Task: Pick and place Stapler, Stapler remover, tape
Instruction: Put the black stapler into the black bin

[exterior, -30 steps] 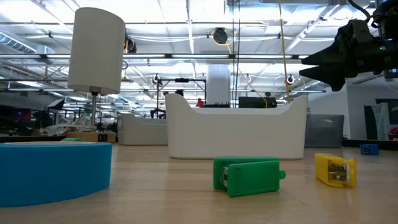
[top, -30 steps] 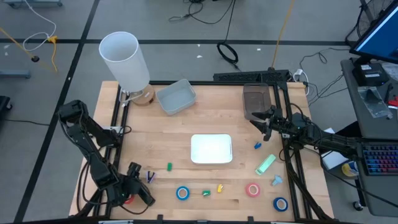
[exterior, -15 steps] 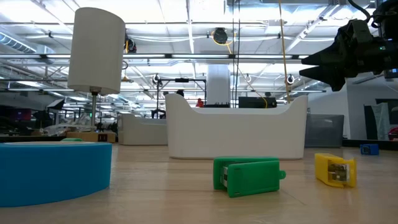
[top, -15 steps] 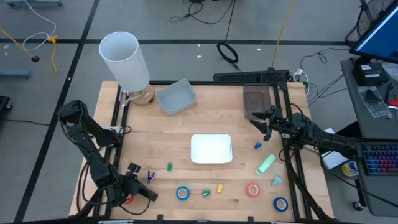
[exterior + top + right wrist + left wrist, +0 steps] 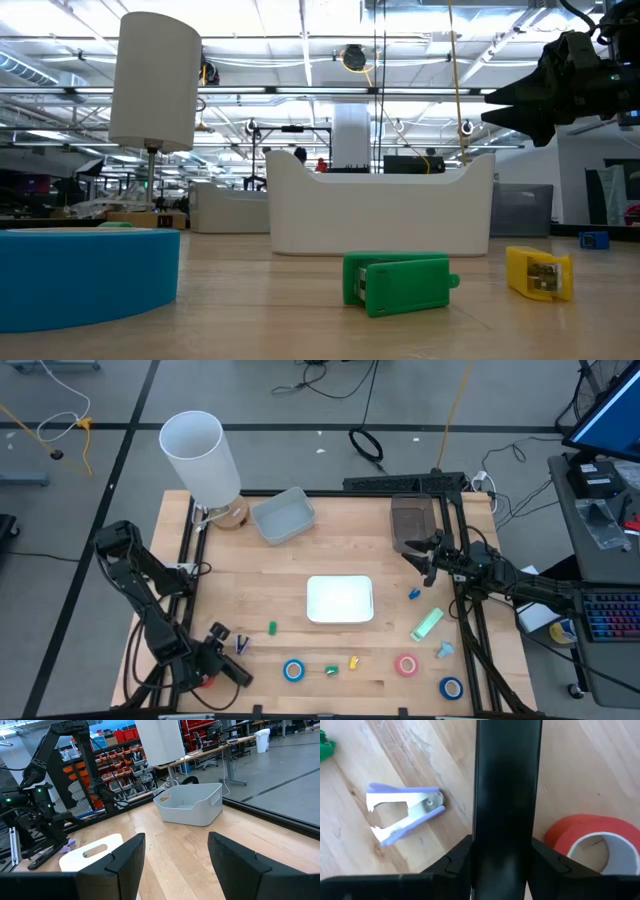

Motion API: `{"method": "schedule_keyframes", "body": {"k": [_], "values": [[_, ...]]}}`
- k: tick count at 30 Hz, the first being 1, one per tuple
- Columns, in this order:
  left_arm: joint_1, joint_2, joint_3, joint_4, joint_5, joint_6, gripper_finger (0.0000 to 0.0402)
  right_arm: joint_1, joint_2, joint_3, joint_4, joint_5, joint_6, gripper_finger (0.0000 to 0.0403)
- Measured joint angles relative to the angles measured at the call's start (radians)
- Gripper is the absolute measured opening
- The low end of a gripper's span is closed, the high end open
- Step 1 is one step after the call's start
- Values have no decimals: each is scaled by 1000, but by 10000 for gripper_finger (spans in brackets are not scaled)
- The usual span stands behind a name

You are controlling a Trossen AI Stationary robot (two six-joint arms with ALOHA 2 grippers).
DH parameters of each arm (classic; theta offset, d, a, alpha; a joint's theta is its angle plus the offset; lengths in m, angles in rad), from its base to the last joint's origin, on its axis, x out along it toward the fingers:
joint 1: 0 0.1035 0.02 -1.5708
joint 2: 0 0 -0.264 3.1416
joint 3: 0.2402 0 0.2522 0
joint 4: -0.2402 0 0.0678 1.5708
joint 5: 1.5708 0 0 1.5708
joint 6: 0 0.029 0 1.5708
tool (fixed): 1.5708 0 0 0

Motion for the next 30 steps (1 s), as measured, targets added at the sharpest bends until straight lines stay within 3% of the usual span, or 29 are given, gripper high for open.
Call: {"method": "schedule_keyframes", "body": {"k": [11, 23, 30], "values": [[40, 2, 24, -12, -4, -22, 136, 0, 0, 0, 4, 0, 0, 210], [45, 2, 201, -139, 16, -16, 136, 0, 0, 0, 4, 0, 0, 210], [78, 2, 286, -140, -128, 16, 136, 0, 0, 0, 4, 0, 55, 210]]}}
